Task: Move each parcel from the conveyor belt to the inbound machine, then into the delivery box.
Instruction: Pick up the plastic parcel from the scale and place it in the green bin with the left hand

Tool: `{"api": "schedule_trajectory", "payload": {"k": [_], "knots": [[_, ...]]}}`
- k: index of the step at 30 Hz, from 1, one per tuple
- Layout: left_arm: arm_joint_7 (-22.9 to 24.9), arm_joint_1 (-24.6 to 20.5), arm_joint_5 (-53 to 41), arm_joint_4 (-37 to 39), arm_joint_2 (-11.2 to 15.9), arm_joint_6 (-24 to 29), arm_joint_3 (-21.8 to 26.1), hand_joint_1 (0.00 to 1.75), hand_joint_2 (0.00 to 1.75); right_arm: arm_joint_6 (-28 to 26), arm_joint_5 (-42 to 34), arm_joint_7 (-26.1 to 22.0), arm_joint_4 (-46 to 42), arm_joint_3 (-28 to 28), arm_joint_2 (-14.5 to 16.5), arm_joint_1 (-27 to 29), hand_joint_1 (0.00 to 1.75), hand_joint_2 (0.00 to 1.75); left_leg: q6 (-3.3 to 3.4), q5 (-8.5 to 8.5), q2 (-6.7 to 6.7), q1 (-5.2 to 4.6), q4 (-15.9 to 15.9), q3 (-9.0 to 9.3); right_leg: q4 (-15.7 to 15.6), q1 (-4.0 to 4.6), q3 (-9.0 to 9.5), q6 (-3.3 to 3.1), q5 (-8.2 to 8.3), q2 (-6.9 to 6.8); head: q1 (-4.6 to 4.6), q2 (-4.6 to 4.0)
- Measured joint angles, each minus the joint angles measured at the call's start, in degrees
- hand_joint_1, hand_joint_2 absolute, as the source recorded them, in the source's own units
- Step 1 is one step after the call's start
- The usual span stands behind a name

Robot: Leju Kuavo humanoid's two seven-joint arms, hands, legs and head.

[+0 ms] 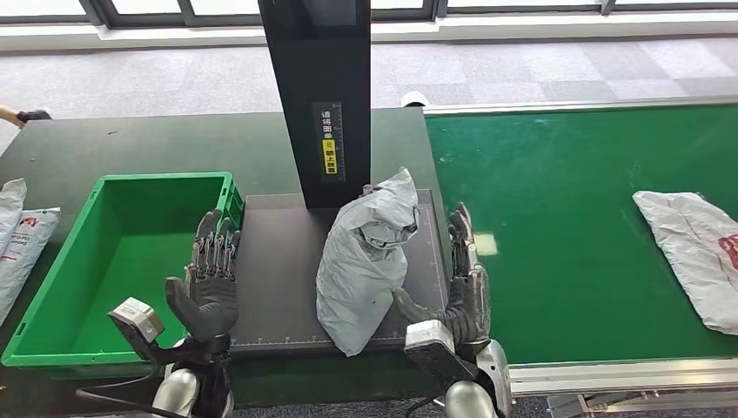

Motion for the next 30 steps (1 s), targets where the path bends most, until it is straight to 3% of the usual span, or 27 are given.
{"api": "schedule_trajectory", "payload": {"k": [2,5,15,22,30], "knots": [[-0.06,0.02,-1.21,-0.02,-0.01,1.23,-0.55,0.0,0.0,0.37,-5.28,-3.99,-3.09,0.04,-0.15,1.64,0.0,1.75,0.0,0.0,0.03,0.0,0.0,0.0,0.0,0.0,0.0,0.0,0.0,0.01,0.0,0.0],[0.24,0.26,-1.56,-0.13,0.0,3.09,-1.25,0.0,0.0,0.04,-9.41,-6.23,-6.46,0.56,-0.47,3.18,0.0,1.75,0.0,0.0,0.06,0.0,0.0,0.02,0.0,0.0,0.01,0.0,0.0,0.03,0.0,0.0],[-0.56,0.96,-7.44,0.05,0.16,11.42,-3.67,0.0,0.0,-4.03,-13.23,-6.63,-13.46,3.74,-2.25,4.55,0.0,1.75,0.0,0.01,0.05,0.0,0.0,0.05,0.0,0.0,0.04,-0.02,0.03,0.04,0.0,0.0],[-0.66,0.8,-9.22,0.6,0.16,13.14,-4.71,0.0,0.0,-4.66,-13.41,-6.63,-15.26,5.01,-2.98,4.61,0.0,1.75,0.0,0.01,0.06,0.0,0.0,0.05,0.0,0.0,0.03,-0.02,0.03,0.04,0.0,0.0],[0.29,-2.02,-23.74,3.8,0.63,21.81,-8.53,0.0,0.0,-9.3,-14.05,-6.63,-17.66,9.85,-5.92,3.26,0.0,1.75,0.01,0.02,0.04,-0.01,0.0,0.07,0.0,0.0,0.07,-0.03,0.05,0.03,0.0,0.0]]}}
